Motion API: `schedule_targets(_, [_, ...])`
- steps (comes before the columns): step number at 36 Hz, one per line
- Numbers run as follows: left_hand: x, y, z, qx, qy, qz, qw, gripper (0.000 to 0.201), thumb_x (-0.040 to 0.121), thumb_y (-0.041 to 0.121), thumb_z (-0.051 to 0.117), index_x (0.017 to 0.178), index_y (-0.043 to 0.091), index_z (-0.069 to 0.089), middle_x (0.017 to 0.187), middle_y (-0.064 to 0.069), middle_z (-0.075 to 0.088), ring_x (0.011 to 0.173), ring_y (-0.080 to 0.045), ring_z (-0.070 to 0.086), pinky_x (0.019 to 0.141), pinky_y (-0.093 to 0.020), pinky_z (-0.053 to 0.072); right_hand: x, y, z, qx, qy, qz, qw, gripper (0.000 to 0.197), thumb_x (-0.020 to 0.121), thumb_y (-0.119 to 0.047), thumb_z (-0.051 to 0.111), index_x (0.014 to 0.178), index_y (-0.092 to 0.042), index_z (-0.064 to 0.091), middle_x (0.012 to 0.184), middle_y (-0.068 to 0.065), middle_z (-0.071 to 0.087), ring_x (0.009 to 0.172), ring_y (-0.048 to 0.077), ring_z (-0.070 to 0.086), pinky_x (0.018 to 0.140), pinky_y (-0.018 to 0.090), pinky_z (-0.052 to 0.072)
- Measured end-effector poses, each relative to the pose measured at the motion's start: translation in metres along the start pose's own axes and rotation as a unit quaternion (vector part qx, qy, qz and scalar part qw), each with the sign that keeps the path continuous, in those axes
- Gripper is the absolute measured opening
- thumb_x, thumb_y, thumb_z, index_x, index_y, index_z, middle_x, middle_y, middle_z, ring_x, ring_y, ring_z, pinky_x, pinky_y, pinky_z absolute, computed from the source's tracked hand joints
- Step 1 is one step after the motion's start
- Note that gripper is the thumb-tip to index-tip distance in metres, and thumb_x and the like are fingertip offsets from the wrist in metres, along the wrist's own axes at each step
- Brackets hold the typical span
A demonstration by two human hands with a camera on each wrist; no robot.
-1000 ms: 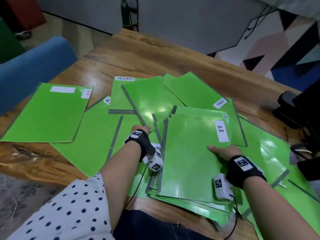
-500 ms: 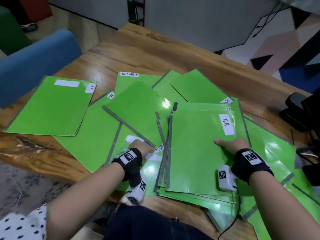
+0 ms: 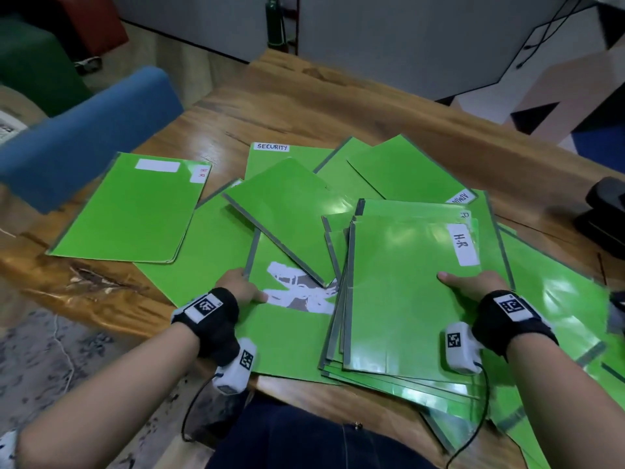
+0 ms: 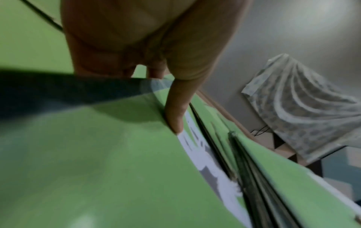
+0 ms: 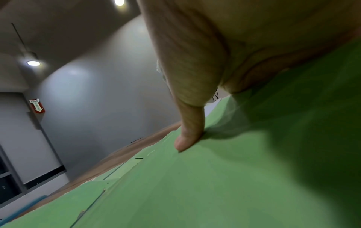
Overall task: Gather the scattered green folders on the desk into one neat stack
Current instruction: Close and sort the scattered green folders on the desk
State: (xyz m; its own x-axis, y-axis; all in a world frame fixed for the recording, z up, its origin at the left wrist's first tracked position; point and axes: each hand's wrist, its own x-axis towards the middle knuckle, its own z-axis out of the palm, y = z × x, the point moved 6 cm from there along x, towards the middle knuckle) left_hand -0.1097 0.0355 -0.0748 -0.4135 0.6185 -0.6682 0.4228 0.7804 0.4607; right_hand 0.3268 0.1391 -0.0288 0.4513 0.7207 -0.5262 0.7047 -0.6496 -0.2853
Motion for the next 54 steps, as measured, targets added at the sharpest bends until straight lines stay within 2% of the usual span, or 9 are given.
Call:
schedule_targets(13, [0.048,0.069,-0.137,0.216,0.191,0.093,0.953,0.049,0.077,0.016,0.073,0.121,0.018,0.051,0.115,-0.010,0.063,0.107,-0.031,0.058,0.102,-0.050,0.034,-0.006,-0.006,-0.003,-0.029,0.004,-0.015,0.999,0.071,0.071,-0.054,0.075,0.105,0.004,0.054,0.102,0.019,0.065,0.090,0.033,0.064,0.076,0.038,0.053])
schedule_targets(21, [0.074,0.057,-0.082,0.218,0.175,0.041,0.959,0.066,0.085,0.040,0.064,0.137,0.008,0.038,0.142,-0.016,0.040,0.131,-0.034,0.037,0.105,-0.052,0.034,-0.013,-0.012,-0.006,-0.047,0.011,-0.022,0.999,0.063,0.075,-0.053,0.072,0.095,0.003,0.054,0.088,0.015,0.059,0.074,0.028,0.055,0.060,0.030,0.044])
schedule_targets(26, [0.051,0.081,-0.015,-0.009,0.083,0.048,0.995,0.036,0.089,0.035,0.061,0.081,0.001,0.050,0.084,-0.011,0.059,0.060,-0.018,0.052,0.055,-0.027,0.048,-0.016,-0.011,-0.007,-0.050,0.019,-0.015,0.998,0.062,0.075,-0.054,0.071,0.095,0.002,0.052,0.072,0.009,0.052,0.060,0.021,0.050,0.048,0.026,0.037])
schedule_targets(31, [0.043,0.091,0.032,-0.119,0.044,0.008,0.992,0.046,0.082,0.043,0.068,0.100,0.001,0.058,0.099,-0.013,0.064,0.084,-0.028,0.063,0.076,-0.032,0.051,-0.017,-0.011,-0.005,-0.051,0.023,-0.010,0.998,0.064,0.074,-0.055,0.072,0.098,0.002,0.054,0.073,0.009,0.054,0.060,0.020,0.051,0.046,0.025,0.036])
schedule_targets(36, [0.040,0.092,0.040,-0.115,0.051,-0.030,0.992,0.041,0.084,0.030,0.066,0.059,0.009,0.041,0.067,-0.006,0.052,0.069,-0.021,0.052,0.066,-0.026,0.043,-0.015,-0.009,-0.003,-0.043,0.026,-0.003,0.999,0.065,0.072,-0.056,0.074,0.095,0.001,0.054,0.075,0.009,0.055,0.063,0.022,0.053,0.053,0.027,0.042])
schedule_targets(40, [0.036,0.108,0.034,-0.161,0.059,-0.017,0.985,0.017,0.090,0.011,0.057,0.100,-0.002,0.053,0.114,-0.014,0.060,0.096,-0.029,0.060,0.086,-0.033,0.050,-0.013,-0.007,-0.002,-0.037,0.016,-0.002,0.999,0.063,0.073,-0.055,0.073,0.093,0.001,0.051,0.073,0.008,0.054,0.062,0.021,0.052,0.056,0.028,0.045])
schedule_targets(42, [0.029,0.123,0.023,-0.202,0.099,0.021,0.974,0.038,0.093,0.002,0.047,0.130,-0.001,0.040,0.129,-0.018,0.052,0.114,-0.034,0.055,0.092,-0.039,0.046,-0.013,-0.007,-0.002,-0.035,0.010,-0.003,0.999,0.064,0.073,-0.055,0.073,0.095,0.001,0.050,0.075,0.009,0.053,0.066,0.023,0.053,0.059,0.029,0.045])
schedule_targets(49, [-0.013,0.174,-0.059,-0.092,0.243,0.187,0.947,0.042,0.094,-0.005,0.039,0.133,0.011,0.037,0.109,-0.012,0.059,0.077,-0.024,0.053,0.065,-0.031,0.045,-0.012,-0.007,-0.002,-0.053,0.002,-0.005,0.999,0.062,0.075,-0.055,0.071,0.097,-0.001,0.049,0.090,0.014,0.056,0.072,0.025,0.053,0.064,0.030,0.044])
schedule_targets(54, [-0.037,0.199,-0.121,0.039,0.304,0.278,0.910,0.039,0.090,0.002,0.040,0.126,0.015,0.045,0.104,-0.011,0.061,0.090,-0.029,0.057,0.070,-0.036,0.042,-0.011,-0.009,-0.001,-0.052,-0.002,-0.007,0.999,0.071,0.076,-0.054,0.071,0.113,0.004,0.052,0.095,0.014,0.055,0.080,0.029,0.054,0.067,0.032,0.045])
